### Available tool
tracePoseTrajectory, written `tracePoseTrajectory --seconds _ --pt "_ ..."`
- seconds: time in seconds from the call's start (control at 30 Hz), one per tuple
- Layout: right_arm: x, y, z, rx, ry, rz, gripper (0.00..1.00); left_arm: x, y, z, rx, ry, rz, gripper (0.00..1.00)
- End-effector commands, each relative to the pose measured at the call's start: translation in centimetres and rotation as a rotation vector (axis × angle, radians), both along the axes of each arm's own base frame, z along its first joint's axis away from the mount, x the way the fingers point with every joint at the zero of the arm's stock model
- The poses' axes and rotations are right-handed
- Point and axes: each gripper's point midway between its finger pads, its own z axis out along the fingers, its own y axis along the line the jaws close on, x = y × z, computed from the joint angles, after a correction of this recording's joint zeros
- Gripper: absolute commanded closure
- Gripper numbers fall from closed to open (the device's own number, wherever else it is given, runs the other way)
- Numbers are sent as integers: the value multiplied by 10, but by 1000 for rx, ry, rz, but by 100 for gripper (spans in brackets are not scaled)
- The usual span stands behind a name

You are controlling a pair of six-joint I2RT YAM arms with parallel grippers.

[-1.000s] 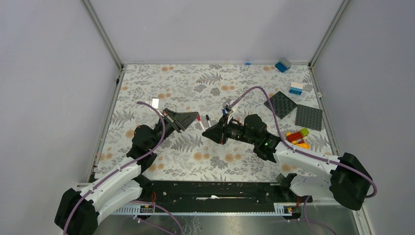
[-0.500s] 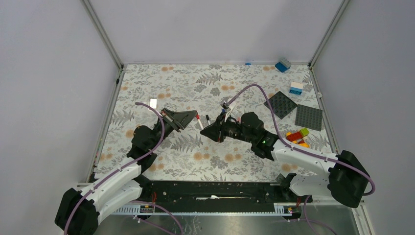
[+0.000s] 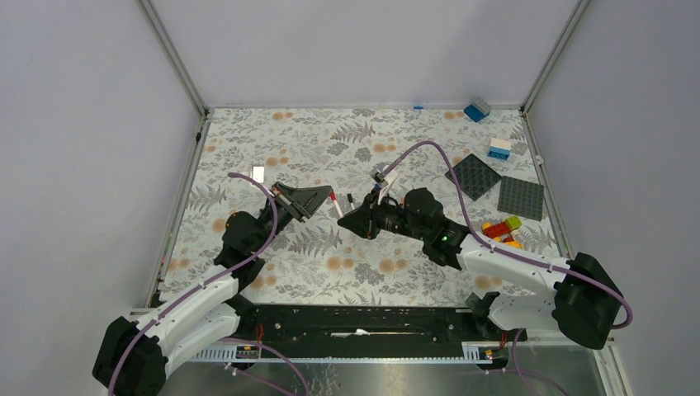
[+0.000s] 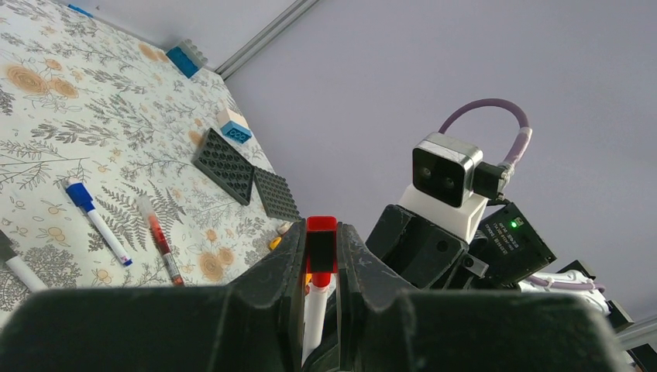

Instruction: Insert the pens into the pen caps

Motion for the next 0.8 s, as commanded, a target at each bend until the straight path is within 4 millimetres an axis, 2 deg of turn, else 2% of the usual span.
tracePoseTrajectory --seconds 0.0,0.77 --pt "24 0 31 48 -43 -109 100 -17 -7 13 -14 -48 -79 100" --pt "50 14 40 -42 -18 -163 100 -9 -5 -6 62 24 -45 100"
